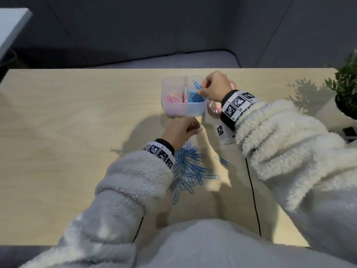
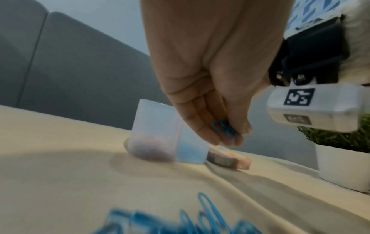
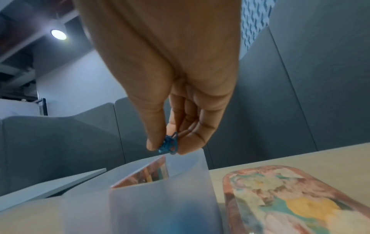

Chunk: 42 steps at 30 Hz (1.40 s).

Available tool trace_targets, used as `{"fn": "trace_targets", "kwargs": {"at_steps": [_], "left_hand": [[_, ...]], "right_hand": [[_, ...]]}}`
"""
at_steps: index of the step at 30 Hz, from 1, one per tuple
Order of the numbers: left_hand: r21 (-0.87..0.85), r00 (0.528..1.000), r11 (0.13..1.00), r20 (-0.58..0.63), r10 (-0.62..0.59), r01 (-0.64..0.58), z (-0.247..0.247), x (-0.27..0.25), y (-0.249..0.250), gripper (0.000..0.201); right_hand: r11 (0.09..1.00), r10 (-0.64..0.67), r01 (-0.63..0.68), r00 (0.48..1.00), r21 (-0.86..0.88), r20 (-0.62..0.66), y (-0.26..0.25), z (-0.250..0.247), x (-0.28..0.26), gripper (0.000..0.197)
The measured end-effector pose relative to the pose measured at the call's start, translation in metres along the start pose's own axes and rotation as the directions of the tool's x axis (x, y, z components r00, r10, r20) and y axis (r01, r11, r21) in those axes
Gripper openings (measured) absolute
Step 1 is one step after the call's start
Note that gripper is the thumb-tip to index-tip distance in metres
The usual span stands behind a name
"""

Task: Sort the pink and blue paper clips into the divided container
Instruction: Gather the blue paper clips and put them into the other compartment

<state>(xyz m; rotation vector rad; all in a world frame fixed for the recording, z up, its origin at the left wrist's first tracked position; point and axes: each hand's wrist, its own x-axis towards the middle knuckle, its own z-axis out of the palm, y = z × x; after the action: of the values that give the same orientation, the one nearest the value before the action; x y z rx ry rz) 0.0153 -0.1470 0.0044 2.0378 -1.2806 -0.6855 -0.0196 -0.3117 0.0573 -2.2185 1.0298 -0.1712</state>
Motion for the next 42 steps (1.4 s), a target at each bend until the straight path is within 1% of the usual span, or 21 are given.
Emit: {"fn": "trace_targets", "kwargs": {"at_steps": [3, 5, 7, 9, 10, 15, 17, 19, 21, 22, 23, 25, 27, 29, 32, 34, 36, 37, 39, 40, 42], "left_hand": [[0.112, 0.99, 0.993, -0.136, 0.043, -0.027, -0.02, 0.023, 0.005, 0.014], [0.171, 0.98, 0.985, -0.186, 0.069, -0.037, -0.03, 0.039, 0.009, 0.017], [0.234, 0.986, 0.972, -0.153, 0.069, -0.032, -0.035, 0.056, 0.014, 0.023], [0.287, 0.996, 0.958, -0.078, 0.036, -0.012, -0.037, 0.072, 0.02, 0.028], [0.319, 0.998, 0.948, -0.055, 0.026, -0.007, -0.037, 0.079, 0.022, 0.029], [0.489, 1.0, 0.872, 0.002, 0.03, -0.027, -0.026, 0.094, 0.025, 0.02], [0.501, 0.996, 0.863, -0.006, 0.085, -0.071, -0.021, 0.089, 0.022, 0.027], [0.43, 0.986, 0.896, -0.059, 0.154, -0.114, -0.022, 0.075, 0.017, 0.033], [0.396, 0.972, 0.91, -0.134, 0.194, -0.127, -0.028, 0.053, 0.007, 0.029], [0.388, 0.972, 0.917, -0.164, 0.171, -0.096, -0.032, 0.038, 0.0, 0.026], [0.378, 0.975, 0.925, -0.189, 0.117, -0.038, -0.035, 0.021, -0.009, 0.023], [0.364, 0.98, 0.926, -0.197, -0.027, 0.099, -0.04, -0.018, -0.032, 0.019], [0.355, 0.98, 0.915, -0.122, -0.155, 0.189, -0.043, -0.055, -0.056, 0.021], [0.303, 0.969, 0.922, -0.028, -0.244, 0.241, -0.048, -0.082, -0.073, 0.026], [0.261, 0.95, 0.92, 0.033, -0.311, 0.293, -0.053, -0.105, -0.085, 0.034], [0.265, 0.941, 0.91, 0.023, -0.338, 0.32, -0.048, -0.112, -0.09, 0.03], [0.256, 0.934, 0.901, -0.029, -0.356, 0.351, -0.04, -0.114, -0.09, 0.019], [0.252, 0.929, 0.895, -0.059, -0.365, 0.368, -0.035, -0.113, -0.088, 0.015], [0.243, 0.918, 0.885, -0.102, -0.384, 0.398, -0.025, -0.109, -0.083, 0.012], [0.238, 0.915, 0.883, -0.116, -0.387, 0.404, -0.02, -0.107, -0.08, 0.013], [0.223, 0.918, 0.891, -0.124, -0.377, 0.396, -0.012, -0.105, -0.074, 0.015]], "right_hand": [[0.999, 0.017, -0.017, 1.0, 0.039, 0.008, 0.0, 0.005, 0.005, 0.016], [0.999, 0.009, -0.008, 1.0, 0.042, -0.017, 0.003, 0.003, 0.001, 0.016], [0.998, -0.009, 0.013, 0.998, 0.06, -0.065, 0.007, -0.001, -0.008, 0.02], [0.987, -0.03, 0.045, 0.994, 0.157, -0.101, 0.014, -0.005, -0.017, 0.02], [0.983, -0.039, 0.058, 0.993, 0.173, -0.112, 0.018, -0.005, -0.022, 0.019], [0.99, -0.109, 0.112, 0.993, 0.09, -0.038, 0.038, -0.001, -0.046, 0.018], [0.989, -0.13, 0.131, 0.991, 0.064, -0.021, 0.043, 0.001, -0.05, 0.019], [0.99, -0.133, 0.133, 0.991, 0.054, -0.003, 0.048, 0.005, -0.053, 0.02], [0.99, -0.127, 0.123, 0.99, 0.066, 0.064, 0.054, 0.011, -0.057, 0.018], [0.991, -0.12, 0.112, 0.986, 0.066, 0.115, 0.057, 0.014, -0.059, 0.016], [0.993, -0.116, 0.107, 0.979, 0.057, 0.17, 0.06, 0.019, -0.062, 0.014], [0.991, -0.132, 0.134, 0.961, 0.011, 0.241, 0.063, 0.031, -0.068, 0.015], [0.985, -0.151, 0.168, 0.953, -0.044, 0.262, 0.059, 0.046, -0.074, 0.019], [0.979, -0.172, 0.196, 0.941, -0.056, 0.292, 0.051, 0.062, -0.079, 0.021], [0.961, -0.223, 0.268, 0.893, -0.064, 0.391, 0.03, 0.085, -0.081, 0.029], [0.927, -0.271, 0.357, 0.846, -0.112, 0.459, 0.015, 0.099, -0.082, 0.036], [0.868, -0.339, 0.472, 0.787, -0.151, 0.515, 0.002, 0.111, -0.088, 0.037], [0.832, -0.371, 0.532, 0.747, -0.161, 0.551, -0.002, 0.116, -0.092, 0.035], [0.746, -0.402, 0.634, 0.673, -0.204, 0.621, -0.005, 0.124, -0.1, 0.034], [0.703, -0.406, 0.671, 0.65, -0.236, 0.643, -0.004, 0.126, -0.104, 0.036], [0.644, -0.42, 0.713, 0.633, -0.278, 0.651, 0.002, 0.127, -0.11, 0.038]]}}
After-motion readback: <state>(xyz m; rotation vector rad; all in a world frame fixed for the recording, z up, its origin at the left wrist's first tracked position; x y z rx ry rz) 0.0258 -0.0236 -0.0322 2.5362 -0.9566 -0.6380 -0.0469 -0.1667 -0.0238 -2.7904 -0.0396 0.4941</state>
